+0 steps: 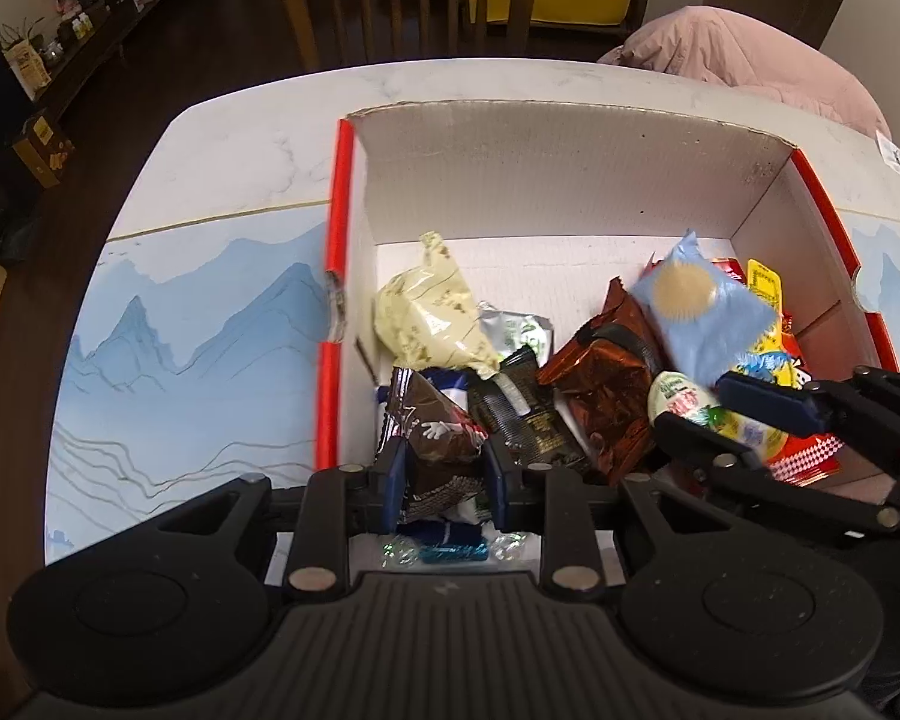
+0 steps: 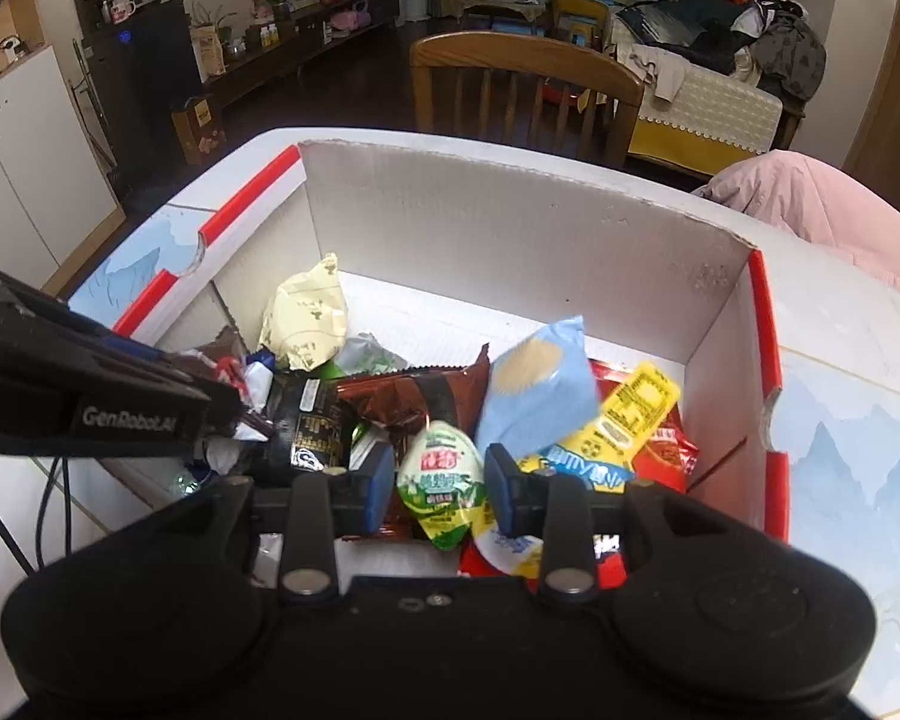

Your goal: Organize snacks

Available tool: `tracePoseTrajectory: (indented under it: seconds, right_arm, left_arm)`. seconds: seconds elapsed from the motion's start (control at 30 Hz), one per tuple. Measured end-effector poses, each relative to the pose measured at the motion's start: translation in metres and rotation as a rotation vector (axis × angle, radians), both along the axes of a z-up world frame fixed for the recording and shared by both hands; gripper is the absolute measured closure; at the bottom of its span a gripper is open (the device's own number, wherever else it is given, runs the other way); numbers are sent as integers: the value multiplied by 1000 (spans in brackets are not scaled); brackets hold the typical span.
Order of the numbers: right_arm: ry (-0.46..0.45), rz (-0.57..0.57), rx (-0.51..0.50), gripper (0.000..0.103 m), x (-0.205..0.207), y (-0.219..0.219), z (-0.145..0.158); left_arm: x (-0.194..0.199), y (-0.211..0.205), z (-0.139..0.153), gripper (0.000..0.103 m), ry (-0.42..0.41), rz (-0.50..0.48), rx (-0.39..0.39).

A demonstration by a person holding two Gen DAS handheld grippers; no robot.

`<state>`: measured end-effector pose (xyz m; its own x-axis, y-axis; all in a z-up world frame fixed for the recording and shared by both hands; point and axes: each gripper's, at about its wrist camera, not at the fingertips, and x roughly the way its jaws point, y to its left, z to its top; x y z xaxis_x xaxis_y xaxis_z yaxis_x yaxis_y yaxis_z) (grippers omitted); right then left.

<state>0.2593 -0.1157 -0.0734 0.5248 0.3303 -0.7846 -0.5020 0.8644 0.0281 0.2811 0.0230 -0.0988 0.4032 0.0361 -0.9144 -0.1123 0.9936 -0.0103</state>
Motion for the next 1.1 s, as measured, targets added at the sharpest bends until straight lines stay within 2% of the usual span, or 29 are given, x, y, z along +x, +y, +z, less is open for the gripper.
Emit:
tracePoseTrajectory:
  seconds: [0.17, 0.47, 0.57, 0.63, 0.67, 0.73, 0.87, 0.93, 1.07, 1.1]
  right_arm:
    - [1, -19, 48, 70, -9, -11, 9]
    - [-36, -35, 130, 66, -37, -29, 39]
    - [-54, -45, 159, 62, -46, -37, 49]
    - [-69, -57, 170, 54, -52, -41, 55]
    - [-79, -61, 176, 52, -56, -43, 58]
    - [-95, -73, 189, 36, -63, -47, 63]
    - [-124, -88, 217, 24, -77, -57, 73]
    - [-135, -96, 228, 13, -83, -61, 78]
    - [-153, -109, 245, 11, -94, -68, 86]
    - [-160, -115, 246, 7, -97, -69, 88]
  left_arm:
    - [-12, 9, 6, 77, -20, 17, -46]
    - [-42, 11, 32, 75, -93, 10, -64]
    - [-54, 11, 39, 59, -120, 2, -72]
    - [-63, 11, 44, 49, -146, 2, -69]
    - [-66, 10, 47, 49, -156, -1, -68]
    - [-73, 10, 52, 48, -172, -3, -72]
    - [-89, 9, 63, 40, -217, -1, -90]
    - [-97, 8, 70, 36, -246, -6, -87]
    - [-111, 6, 80, 33, -290, -18, -76]
    - [-114, 5, 82, 33, -301, -20, -73]
